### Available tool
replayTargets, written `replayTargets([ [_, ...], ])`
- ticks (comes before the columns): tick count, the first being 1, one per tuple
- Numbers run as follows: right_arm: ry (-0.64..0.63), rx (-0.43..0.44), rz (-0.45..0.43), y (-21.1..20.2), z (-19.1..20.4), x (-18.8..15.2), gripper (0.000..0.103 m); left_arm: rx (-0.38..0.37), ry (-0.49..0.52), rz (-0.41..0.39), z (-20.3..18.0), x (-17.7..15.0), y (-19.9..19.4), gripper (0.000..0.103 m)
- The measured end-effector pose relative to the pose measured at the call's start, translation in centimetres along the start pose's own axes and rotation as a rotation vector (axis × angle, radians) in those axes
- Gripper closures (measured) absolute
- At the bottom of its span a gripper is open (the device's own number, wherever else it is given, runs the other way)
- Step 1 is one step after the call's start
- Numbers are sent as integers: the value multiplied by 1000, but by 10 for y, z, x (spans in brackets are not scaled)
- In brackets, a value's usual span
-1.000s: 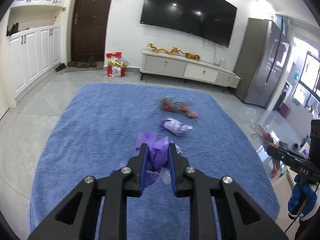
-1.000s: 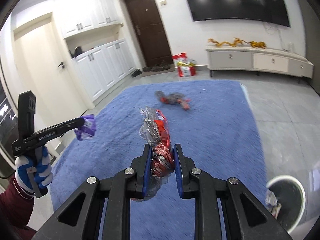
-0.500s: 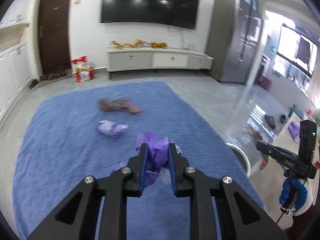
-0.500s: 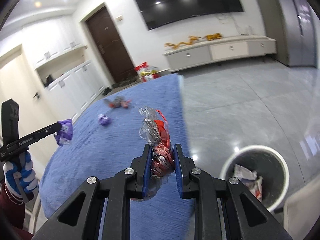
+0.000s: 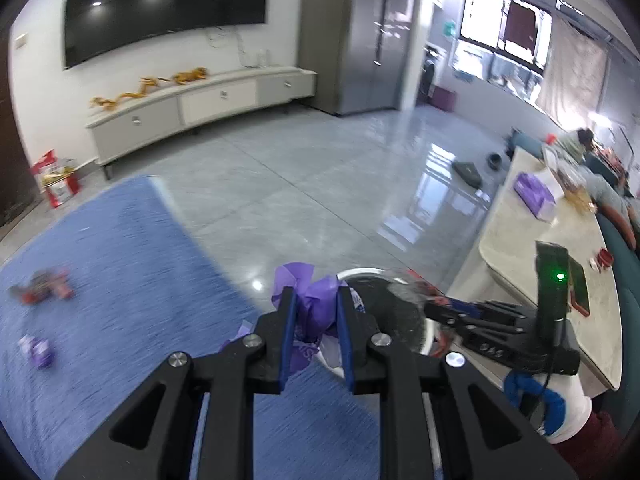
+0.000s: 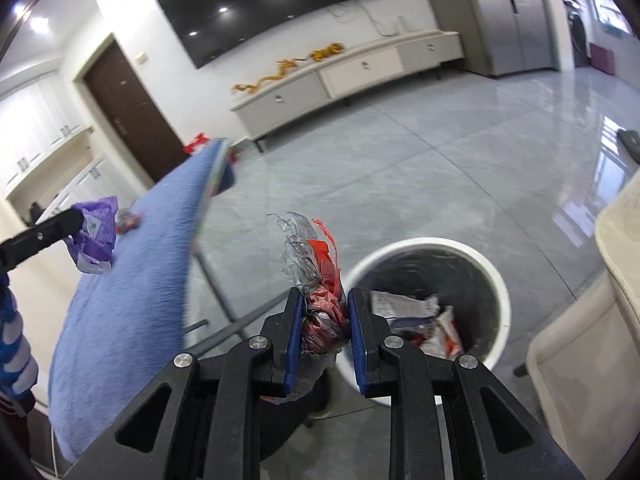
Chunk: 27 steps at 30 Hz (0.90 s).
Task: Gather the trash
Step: 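Carry both wrappers to the white bin and open the left tool over it, then open the right tool over the bin to drop the red-grey wrapper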
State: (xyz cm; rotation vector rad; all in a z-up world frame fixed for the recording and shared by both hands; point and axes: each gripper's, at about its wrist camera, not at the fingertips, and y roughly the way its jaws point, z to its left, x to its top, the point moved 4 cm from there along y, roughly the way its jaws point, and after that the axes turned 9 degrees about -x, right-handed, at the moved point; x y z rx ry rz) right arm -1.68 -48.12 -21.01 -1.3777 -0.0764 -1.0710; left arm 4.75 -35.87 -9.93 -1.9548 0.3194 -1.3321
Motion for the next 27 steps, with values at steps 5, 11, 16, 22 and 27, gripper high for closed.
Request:
replayTargets([
  [5,45,-48,19,26,-30,6,80,-39,3,64,-13,12,57,84],
  [11,71,-95,40,54,-52,9,78,-68,-58,120,-11,19,110,84],
  [16,82,-133,69,74,-66,4,78,-90,-112,151,-13,22,145,82],
  [22,103,-169,104,91,-82,-5,69,-129,-178,188,-11,20,169,74],
  [27,105,-177,115,89,-83,-10,66,-157,-199,195,-12,14,167,60],
])
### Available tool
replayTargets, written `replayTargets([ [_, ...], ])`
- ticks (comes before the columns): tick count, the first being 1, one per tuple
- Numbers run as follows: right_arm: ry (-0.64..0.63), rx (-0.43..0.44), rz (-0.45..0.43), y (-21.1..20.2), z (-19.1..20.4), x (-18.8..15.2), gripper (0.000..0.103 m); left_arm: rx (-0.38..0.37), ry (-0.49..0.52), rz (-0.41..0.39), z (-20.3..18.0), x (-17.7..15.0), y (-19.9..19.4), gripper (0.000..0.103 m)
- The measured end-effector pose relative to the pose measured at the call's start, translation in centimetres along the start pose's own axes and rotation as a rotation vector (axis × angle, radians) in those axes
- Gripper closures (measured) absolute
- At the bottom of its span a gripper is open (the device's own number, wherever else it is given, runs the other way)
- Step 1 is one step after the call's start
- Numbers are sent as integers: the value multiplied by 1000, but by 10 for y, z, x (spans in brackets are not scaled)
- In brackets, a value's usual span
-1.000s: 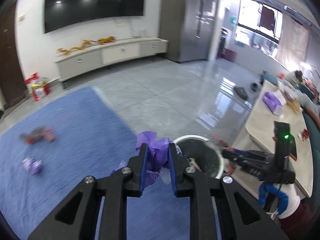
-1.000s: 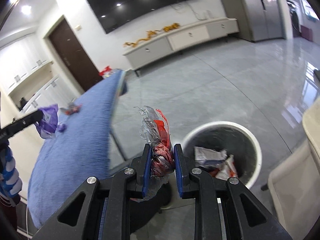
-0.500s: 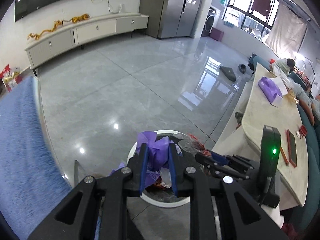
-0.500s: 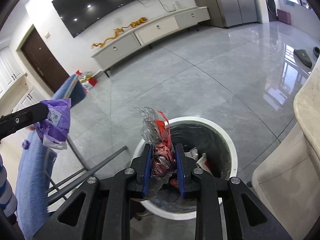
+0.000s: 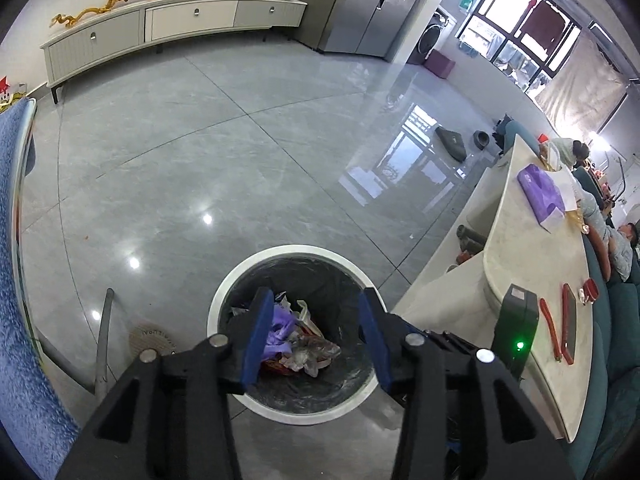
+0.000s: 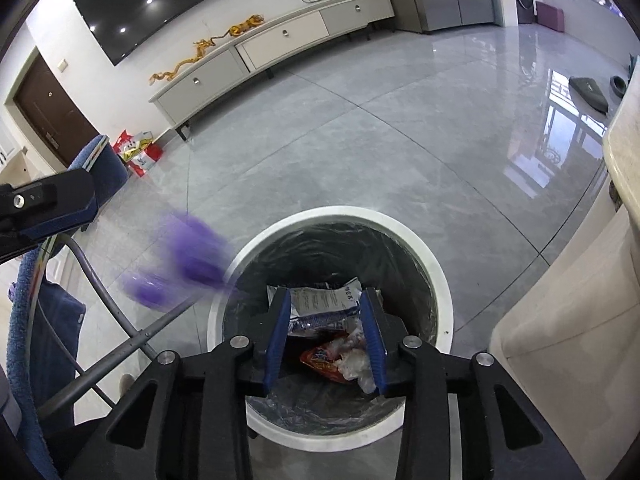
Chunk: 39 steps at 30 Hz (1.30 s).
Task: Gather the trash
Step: 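Open the right tool over the bin to drop the red-grey wrapper, then move both open tools back over the last trash on the rug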
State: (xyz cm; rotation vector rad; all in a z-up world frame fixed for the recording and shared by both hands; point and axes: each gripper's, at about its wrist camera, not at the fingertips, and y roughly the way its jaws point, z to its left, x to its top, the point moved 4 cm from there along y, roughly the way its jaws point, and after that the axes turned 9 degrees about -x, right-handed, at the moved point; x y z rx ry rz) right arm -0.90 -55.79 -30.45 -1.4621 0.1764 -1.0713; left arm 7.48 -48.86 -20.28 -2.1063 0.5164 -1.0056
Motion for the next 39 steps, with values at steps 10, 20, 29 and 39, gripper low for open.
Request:
replayTargets([
  [10,-15,22,-30,-34,14,-6,63,92,61,-42,-1,-24,-47,59],
  [20,-146,93,-147,-105,74,-1,57,315,28,-225,28,-52,-152,59],
  [29,-256,163,-248,-171,132,-5,50,493,-72,-400,64,-93,-264,44],
  [39,-399,209,-288,-217,202,-30,37,624,-184,-547,104,-146,-361,34],
])
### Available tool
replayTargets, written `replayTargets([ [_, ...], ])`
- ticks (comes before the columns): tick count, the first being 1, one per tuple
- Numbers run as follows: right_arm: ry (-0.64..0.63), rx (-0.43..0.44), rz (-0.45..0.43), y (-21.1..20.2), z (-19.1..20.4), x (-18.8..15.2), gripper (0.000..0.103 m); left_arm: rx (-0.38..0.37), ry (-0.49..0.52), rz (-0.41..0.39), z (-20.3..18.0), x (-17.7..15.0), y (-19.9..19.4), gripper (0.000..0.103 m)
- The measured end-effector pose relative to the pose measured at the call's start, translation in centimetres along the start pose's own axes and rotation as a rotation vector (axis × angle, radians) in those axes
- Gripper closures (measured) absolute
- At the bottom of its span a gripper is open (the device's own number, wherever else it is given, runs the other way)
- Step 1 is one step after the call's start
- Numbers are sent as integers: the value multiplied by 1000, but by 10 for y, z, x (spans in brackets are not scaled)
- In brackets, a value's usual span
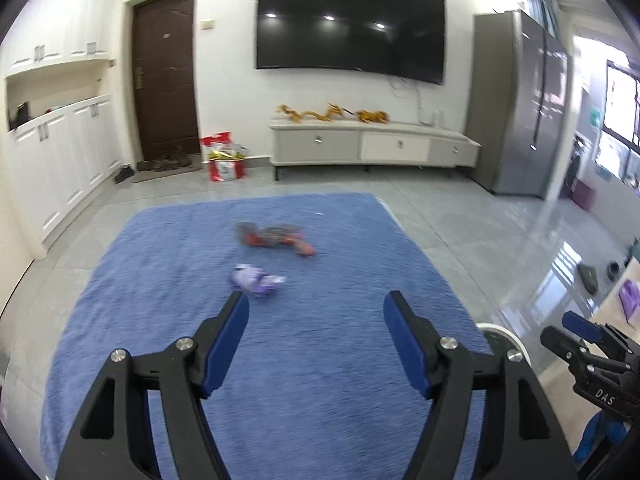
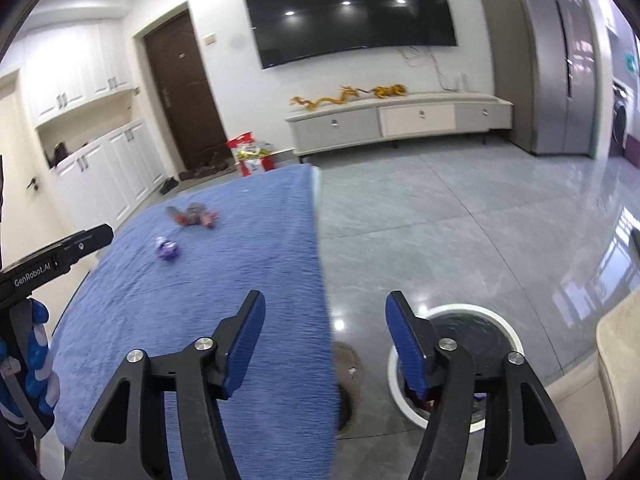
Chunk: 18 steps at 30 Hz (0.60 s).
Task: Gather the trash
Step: 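Move both open tools back over the last trash on the rug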
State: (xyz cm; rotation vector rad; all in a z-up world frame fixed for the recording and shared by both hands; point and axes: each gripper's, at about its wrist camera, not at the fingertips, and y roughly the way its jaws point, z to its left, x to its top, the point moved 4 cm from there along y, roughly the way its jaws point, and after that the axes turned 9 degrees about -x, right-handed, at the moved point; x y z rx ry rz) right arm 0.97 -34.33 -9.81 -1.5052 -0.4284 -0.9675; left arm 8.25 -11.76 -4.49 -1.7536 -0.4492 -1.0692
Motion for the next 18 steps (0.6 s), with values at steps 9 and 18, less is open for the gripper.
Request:
replayTargets([
  [9,-110,20,-15,-10,59,8,23,91,-36,-65,49,-10,-26,34],
  [18,-143,29,3,1,82,5,15,176,-70,-26,82,-27,-24,34],
])
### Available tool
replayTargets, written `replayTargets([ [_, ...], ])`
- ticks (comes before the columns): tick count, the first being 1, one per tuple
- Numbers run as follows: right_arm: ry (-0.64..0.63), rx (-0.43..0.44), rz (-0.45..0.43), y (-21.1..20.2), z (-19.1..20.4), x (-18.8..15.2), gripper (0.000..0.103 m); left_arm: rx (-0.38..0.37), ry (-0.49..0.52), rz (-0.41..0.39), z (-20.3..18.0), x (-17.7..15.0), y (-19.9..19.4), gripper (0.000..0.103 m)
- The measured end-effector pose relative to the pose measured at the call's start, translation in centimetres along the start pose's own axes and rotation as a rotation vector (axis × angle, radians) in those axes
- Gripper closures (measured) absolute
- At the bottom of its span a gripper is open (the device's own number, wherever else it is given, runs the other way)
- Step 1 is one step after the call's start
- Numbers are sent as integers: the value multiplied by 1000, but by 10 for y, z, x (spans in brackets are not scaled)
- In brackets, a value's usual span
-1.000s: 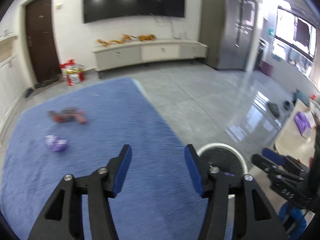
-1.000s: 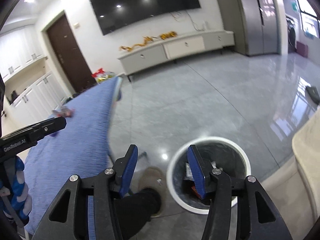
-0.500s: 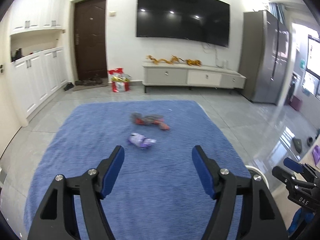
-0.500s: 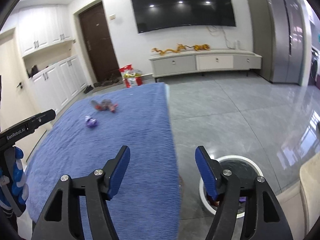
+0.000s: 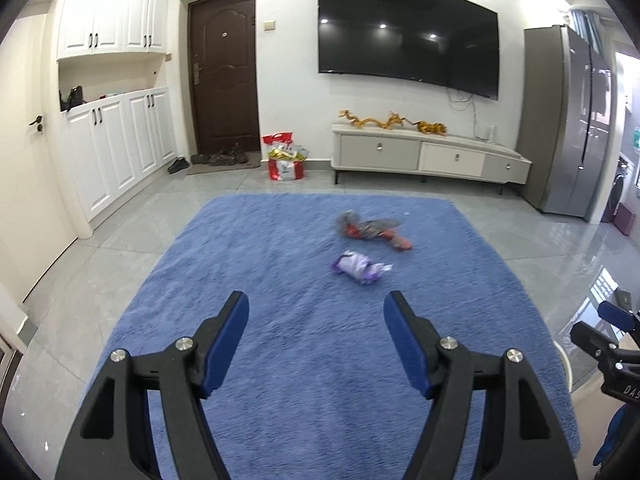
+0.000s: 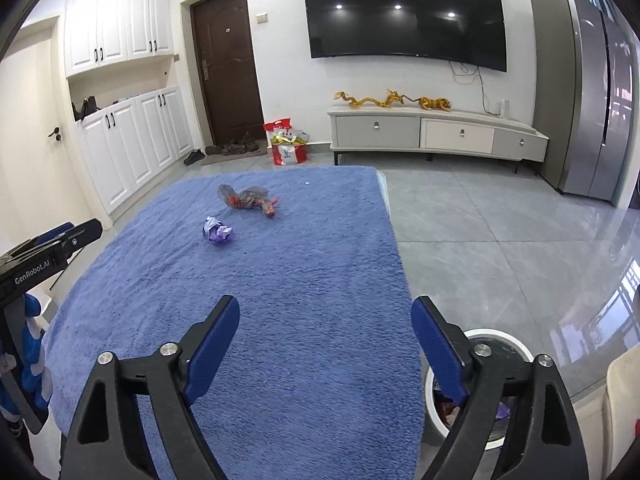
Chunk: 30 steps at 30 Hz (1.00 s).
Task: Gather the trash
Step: 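Move both open tools back over the last trash on the rug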
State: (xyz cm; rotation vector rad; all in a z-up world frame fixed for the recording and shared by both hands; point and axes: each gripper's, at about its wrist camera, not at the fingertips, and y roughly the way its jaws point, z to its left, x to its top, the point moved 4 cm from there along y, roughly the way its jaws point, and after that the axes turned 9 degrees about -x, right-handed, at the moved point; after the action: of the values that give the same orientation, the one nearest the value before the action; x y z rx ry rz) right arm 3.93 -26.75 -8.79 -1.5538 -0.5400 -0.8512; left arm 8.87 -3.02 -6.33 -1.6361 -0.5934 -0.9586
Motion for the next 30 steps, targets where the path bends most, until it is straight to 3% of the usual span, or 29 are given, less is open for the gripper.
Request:
replayTargets([
  [10,-4,3,36,17,8,-2,15,27,-27,49,21,-13,11,34],
  [30,-42,38,104,62,28,1,15,-25,-89,190,35,-32,69,34],
])
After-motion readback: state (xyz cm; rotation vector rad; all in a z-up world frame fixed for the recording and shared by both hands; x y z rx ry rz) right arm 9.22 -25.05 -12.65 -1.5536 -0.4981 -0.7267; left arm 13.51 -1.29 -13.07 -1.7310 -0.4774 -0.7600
